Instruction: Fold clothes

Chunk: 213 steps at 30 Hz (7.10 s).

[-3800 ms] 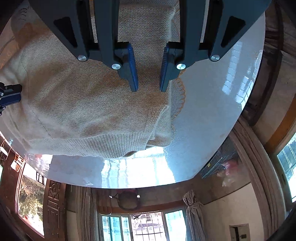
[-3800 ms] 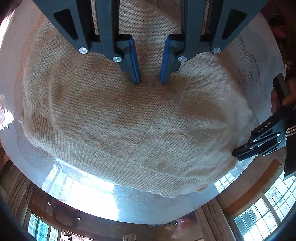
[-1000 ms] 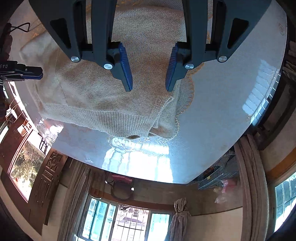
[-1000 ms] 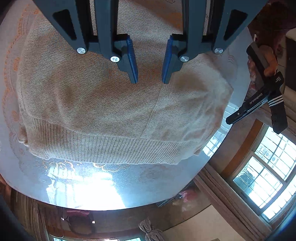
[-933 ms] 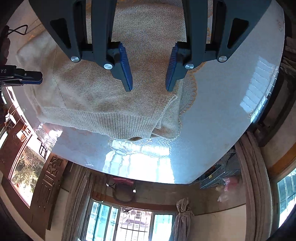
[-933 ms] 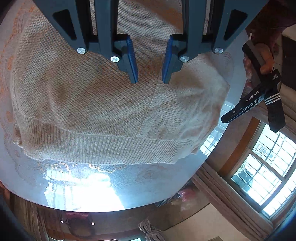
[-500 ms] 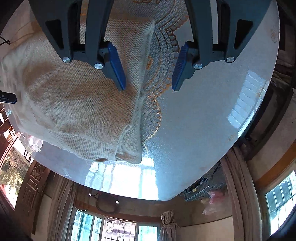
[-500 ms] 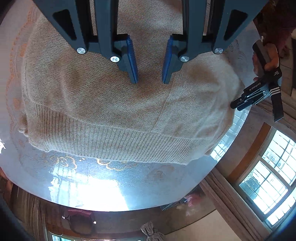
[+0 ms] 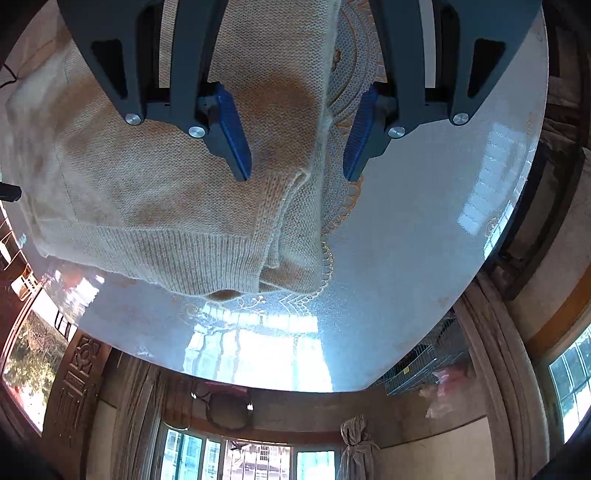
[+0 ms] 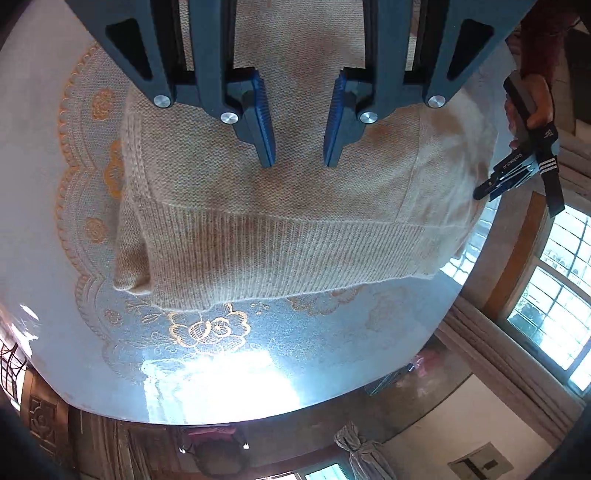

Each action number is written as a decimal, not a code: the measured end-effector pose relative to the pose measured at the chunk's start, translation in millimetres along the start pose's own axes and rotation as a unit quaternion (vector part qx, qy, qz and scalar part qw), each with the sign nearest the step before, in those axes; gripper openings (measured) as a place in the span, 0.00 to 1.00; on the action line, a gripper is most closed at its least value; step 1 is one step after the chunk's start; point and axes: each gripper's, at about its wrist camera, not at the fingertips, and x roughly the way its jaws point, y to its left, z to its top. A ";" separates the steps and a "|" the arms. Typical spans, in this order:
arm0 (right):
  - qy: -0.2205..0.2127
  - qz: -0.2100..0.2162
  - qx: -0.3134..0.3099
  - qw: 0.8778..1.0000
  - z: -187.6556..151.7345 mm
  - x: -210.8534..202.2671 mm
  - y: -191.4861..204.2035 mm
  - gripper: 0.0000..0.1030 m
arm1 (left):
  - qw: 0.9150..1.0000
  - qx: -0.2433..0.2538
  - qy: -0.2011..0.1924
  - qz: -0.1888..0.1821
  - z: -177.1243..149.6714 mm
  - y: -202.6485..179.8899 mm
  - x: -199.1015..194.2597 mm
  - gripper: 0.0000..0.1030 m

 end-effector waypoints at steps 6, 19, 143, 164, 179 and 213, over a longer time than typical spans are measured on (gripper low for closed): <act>-0.014 0.052 0.078 0.995 -1.3 -41.3 -62.6 0.27 | 1.000 0.005 -0.002 -0.030 12.1 23.8 -21.1 0.54; 0.000 0.134 0.239 0.962 -16.7 -17.9 -159.9 0.33 | 0.991 -0.038 0.071 -0.102 22.7 60.3 18.9 0.54; 0.004 0.057 -0.465 0.884 -43.2 117.8 420.2 0.31 | 0.866 -0.318 -0.177 0.342 -265.1 126.0 -272.3 0.46; -0.128 0.186 -0.497 0.838 -132.7 28.5 411.2 0.92 | 0.781 -0.256 -0.341 0.456 -214.4 39.6 -330.1 1.00; -0.105 0.041 -0.509 0.853 -128.7 111.0 411.2 0.91 | 0.805 -0.271 -0.306 0.431 -216.6 46.1 -304.1 1.00; -0.076 0.033 -0.518 0.852 -120.6 113.2 401.9 0.91 | 0.827 -0.309 -0.236 0.405 -216.4 72.6 -291.7 1.00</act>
